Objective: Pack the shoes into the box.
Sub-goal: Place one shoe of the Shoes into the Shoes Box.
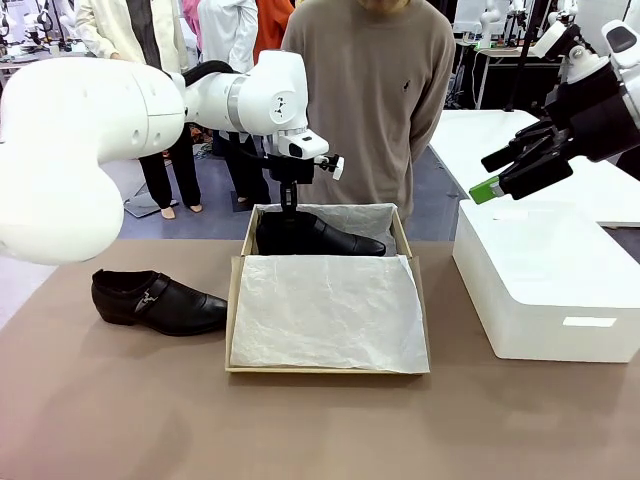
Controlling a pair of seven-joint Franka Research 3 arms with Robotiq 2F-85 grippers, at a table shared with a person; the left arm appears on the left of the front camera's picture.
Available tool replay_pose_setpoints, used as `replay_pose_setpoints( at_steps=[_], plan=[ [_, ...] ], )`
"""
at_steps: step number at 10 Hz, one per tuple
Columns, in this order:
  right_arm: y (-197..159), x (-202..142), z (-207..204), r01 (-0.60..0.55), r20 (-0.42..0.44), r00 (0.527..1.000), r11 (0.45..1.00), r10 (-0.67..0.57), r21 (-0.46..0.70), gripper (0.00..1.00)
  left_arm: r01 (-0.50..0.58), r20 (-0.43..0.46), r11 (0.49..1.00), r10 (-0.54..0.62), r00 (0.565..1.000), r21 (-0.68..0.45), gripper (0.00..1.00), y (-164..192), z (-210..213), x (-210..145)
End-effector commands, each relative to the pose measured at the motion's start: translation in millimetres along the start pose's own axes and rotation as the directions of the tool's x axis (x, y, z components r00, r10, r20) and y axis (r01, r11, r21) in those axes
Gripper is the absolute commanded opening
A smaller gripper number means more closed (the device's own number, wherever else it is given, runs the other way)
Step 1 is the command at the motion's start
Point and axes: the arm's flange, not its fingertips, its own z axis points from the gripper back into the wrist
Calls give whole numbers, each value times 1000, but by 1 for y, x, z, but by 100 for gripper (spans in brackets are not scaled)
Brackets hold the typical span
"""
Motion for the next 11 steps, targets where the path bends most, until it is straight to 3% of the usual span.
replay_pose_setpoints(
  at_steps=[1, 3, 8, 11],
  plan=[
    [-1, 1, 0, -9, 20, 1000, 1000, 9, 12, 100, -19, 23, 1000, 20, 1000, -4, 0, 9, 8, 5],
    [-1, 1, 0, -9, 20, 1000, 1000, 9, 12, 100, -12, 15, 1000, 12, 1000, -8, 6, 7, 8, 4],
    [-1, 1, 0, -9, 20, 1000, 1000, 9, 12, 100, -13, 39, 999, 14, 999, -31, 100, -10, 28, 3],
    [-1, 1, 0, -9, 20, 1000, 1000, 9, 12, 100, -26, 44, 999, 27, 999, -29, 100, -23, 55, 3]
  ],
)
